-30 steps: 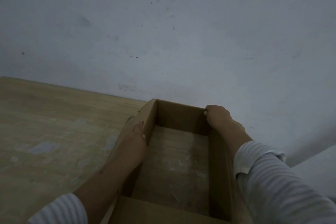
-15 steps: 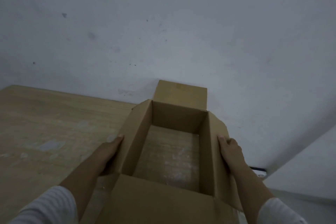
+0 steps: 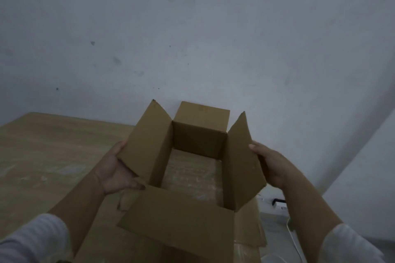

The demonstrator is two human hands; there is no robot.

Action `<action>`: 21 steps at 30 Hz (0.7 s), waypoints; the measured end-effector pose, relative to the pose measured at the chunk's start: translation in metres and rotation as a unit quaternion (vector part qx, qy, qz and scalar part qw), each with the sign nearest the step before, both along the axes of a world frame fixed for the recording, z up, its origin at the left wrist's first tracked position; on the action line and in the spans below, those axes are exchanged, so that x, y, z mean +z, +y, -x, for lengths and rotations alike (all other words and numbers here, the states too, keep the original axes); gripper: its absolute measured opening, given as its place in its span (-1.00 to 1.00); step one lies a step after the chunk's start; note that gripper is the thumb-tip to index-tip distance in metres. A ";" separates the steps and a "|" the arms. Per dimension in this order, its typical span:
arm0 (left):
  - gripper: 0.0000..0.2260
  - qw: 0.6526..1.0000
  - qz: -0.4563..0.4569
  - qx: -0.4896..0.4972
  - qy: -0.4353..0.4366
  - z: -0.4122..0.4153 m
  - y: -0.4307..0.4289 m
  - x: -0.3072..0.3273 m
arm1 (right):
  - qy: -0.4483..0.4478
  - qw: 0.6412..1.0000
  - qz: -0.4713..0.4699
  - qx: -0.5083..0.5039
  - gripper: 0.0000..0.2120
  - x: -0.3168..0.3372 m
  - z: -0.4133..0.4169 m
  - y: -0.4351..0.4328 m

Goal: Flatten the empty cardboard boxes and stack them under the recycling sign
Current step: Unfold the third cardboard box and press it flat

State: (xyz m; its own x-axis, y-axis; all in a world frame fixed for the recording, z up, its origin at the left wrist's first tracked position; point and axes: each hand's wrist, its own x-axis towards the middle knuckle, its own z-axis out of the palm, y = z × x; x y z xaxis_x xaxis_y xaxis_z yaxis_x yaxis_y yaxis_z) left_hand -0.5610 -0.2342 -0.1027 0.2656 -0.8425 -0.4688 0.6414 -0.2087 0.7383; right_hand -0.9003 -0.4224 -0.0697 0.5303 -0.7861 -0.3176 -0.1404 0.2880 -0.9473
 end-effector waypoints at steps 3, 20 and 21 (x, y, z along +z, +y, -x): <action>-0.33 0.997 0.017 -0.061 0.040 0.011 0.009 -0.012 | -0.028 0.998 -0.048 0.007 -0.51 -0.007 -0.009 0.023; -0.41 0.995 -0.027 -0.064 -0.072 0.115 -0.072 0.035 | 0.041 0.988 0.009 0.149 -0.64 -0.021 -0.035 0.078; -0.44 0.993 -0.045 -0.068 -0.091 0.118 -0.073 0.036 | 0.036 0.987 0.017 0.156 -0.63 -0.020 -0.037 0.078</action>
